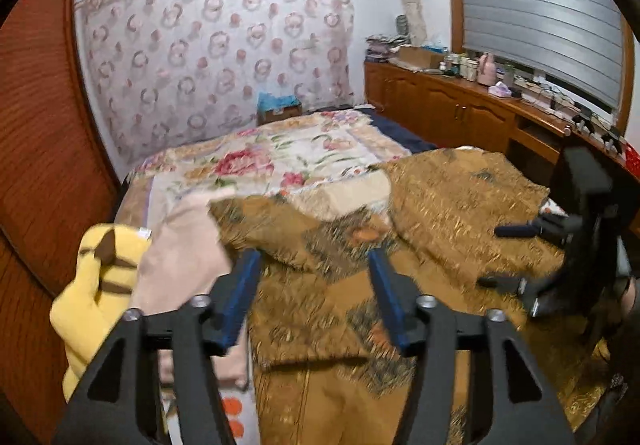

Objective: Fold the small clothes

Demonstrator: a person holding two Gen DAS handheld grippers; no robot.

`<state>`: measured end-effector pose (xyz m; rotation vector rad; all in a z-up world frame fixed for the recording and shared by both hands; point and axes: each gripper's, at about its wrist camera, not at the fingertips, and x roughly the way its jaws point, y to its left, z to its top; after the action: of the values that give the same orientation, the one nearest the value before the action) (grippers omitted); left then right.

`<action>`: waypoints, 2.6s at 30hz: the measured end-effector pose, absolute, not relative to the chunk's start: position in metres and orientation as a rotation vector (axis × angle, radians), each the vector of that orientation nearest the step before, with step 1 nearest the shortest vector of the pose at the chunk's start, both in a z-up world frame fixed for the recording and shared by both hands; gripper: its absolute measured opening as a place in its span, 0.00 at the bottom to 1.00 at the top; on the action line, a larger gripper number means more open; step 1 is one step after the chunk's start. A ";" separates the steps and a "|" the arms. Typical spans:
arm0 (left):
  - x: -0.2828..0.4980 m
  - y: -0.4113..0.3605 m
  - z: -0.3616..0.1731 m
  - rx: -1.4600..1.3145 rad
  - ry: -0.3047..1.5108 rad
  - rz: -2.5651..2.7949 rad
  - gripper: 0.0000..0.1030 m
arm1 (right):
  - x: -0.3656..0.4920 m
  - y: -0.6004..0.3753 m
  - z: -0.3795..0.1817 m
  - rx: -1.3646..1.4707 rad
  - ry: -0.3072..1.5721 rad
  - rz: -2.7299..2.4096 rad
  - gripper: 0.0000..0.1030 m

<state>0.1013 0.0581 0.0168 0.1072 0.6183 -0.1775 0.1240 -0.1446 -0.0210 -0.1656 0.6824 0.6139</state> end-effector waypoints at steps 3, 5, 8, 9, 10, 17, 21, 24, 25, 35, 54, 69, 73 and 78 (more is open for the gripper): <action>0.090 0.073 -0.004 0.062 0.642 -0.153 0.79 | 0.127 -0.144 -0.017 -0.156 0.673 0.636 0.72; 0.083 0.085 -0.021 0.046 0.671 -0.116 0.79 | 0.130 -0.137 -0.014 -0.153 0.665 0.664 0.71; 0.078 0.098 -0.043 0.028 0.716 -0.070 0.79 | 0.135 -0.122 -0.013 -0.168 0.653 0.706 0.69; 0.076 0.103 -0.050 0.015 0.728 -0.056 0.79 | 0.136 -0.116 -0.012 -0.173 0.641 0.719 0.69; 0.074 0.107 -0.055 0.001 0.739 -0.046 0.79 | 0.137 -0.109 -0.010 -0.176 0.627 0.733 0.69; 0.068 0.124 -0.086 -0.053 0.829 0.003 0.79 | 0.160 -0.055 -0.015 -0.157 0.632 0.870 0.69; 0.071 0.127 -0.096 -0.034 0.875 0.017 0.79 | 0.162 -0.013 -0.030 -0.231 0.683 0.926 0.68; 0.071 0.128 -0.098 -0.043 0.886 0.011 0.80 | 0.157 0.016 -0.046 -0.311 0.713 0.960 0.65; 0.072 0.129 -0.097 -0.040 0.887 0.009 0.80 | 0.157 0.026 -0.052 -0.344 0.728 0.955 0.63; 0.072 0.129 -0.098 -0.040 0.887 0.008 0.82 | 0.165 0.055 -0.085 -0.483 0.738 0.924 0.22; 0.073 0.130 -0.098 -0.041 0.888 0.006 0.83 | 0.157 -0.056 -0.058 -0.338 0.701 0.642 0.16; 0.072 0.130 -0.098 -0.041 0.888 0.006 0.83 | 0.185 0.027 -0.079 -0.494 0.698 0.746 0.45; 0.072 0.130 -0.098 -0.041 0.888 0.006 0.83 | 0.209 0.018 -0.083 -0.469 0.731 0.730 0.10; 0.072 0.130 -0.099 -0.041 0.888 0.007 0.83 | 0.231 -0.018 -0.072 -0.380 0.710 0.617 0.05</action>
<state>0.0720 0.1296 -0.0986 -0.0409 0.8879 0.0068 0.2307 -0.0178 -0.0720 -0.3799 0.7102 0.6172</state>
